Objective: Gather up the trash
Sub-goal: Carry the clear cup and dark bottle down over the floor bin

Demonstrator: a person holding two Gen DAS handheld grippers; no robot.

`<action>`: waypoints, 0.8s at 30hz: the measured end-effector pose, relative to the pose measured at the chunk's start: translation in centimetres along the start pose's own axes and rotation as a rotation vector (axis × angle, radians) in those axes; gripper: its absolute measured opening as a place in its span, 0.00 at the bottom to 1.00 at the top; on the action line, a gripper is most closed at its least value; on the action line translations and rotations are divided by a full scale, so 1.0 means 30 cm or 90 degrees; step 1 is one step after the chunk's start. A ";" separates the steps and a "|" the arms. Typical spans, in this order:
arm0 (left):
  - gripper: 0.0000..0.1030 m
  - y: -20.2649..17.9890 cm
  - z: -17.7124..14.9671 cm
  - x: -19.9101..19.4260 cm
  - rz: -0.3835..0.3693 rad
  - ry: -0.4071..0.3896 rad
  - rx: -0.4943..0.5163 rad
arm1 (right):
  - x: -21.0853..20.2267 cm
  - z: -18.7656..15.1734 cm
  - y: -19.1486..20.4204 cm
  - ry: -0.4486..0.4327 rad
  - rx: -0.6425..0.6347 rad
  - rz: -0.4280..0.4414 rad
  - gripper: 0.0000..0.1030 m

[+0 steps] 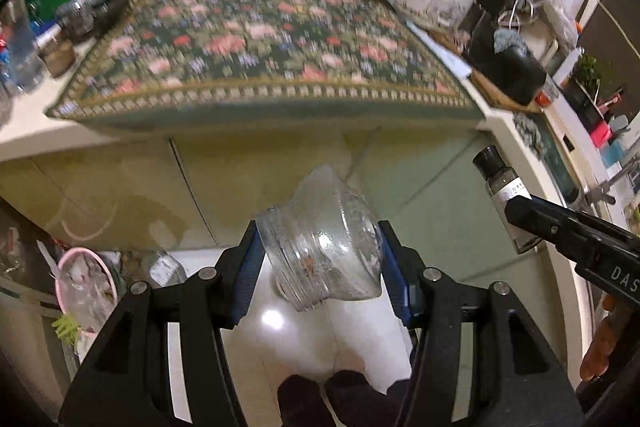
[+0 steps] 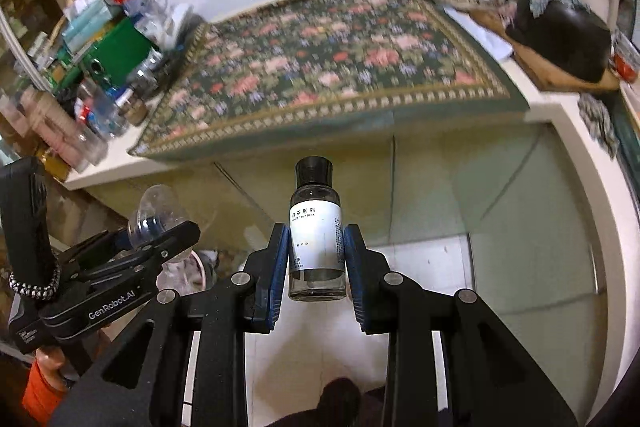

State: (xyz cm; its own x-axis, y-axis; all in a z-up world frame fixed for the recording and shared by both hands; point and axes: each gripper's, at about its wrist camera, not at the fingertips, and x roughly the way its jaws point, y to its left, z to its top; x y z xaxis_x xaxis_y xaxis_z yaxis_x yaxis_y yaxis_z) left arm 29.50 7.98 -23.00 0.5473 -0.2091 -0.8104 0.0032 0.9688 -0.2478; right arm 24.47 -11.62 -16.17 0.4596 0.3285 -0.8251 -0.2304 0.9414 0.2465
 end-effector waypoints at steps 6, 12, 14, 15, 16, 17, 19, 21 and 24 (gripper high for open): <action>0.53 0.025 -0.088 0.246 -0.017 0.058 -0.018 | 0.188 -0.063 -0.084 0.063 0.021 -0.018 0.25; 0.53 0.074 -0.192 0.550 -0.005 0.098 -0.047 | 0.453 -0.146 -0.187 0.113 0.024 -0.025 0.25; 0.53 0.097 -0.233 0.641 0.013 0.096 -0.051 | 0.577 -0.190 -0.235 0.129 0.023 -0.020 0.25; 0.53 0.117 -0.266 0.709 0.024 0.100 -0.060 | 0.639 -0.213 -0.257 0.138 0.021 -0.018 0.25; 0.53 0.136 -0.293 0.762 0.030 0.104 -0.070 | 0.685 -0.231 -0.273 0.138 0.018 -0.015 0.25; 0.53 0.149 -0.315 0.804 0.032 0.106 -0.079 | 0.750 -0.257 -0.293 0.142 0.013 -0.017 0.25; 0.53 0.189 -0.374 0.918 0.032 0.116 -0.104 | 0.864 -0.301 -0.325 0.155 0.009 -0.015 0.25; 0.53 0.216 -0.426 1.018 0.037 0.126 -0.113 | 0.991 -0.351 -0.361 0.169 0.017 -0.001 0.25; 0.53 0.253 -0.497 1.154 0.040 0.140 -0.123 | 1.152 -0.404 -0.397 0.184 0.022 0.010 0.25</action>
State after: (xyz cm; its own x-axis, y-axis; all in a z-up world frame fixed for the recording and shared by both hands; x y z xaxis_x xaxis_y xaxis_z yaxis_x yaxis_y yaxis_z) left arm 35.98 6.09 -60.86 0.3475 -0.1930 -0.9176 -0.1957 0.9421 -0.2722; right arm 32.71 -12.40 -53.79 0.1915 0.3120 -0.9306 -0.2038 0.9401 0.2732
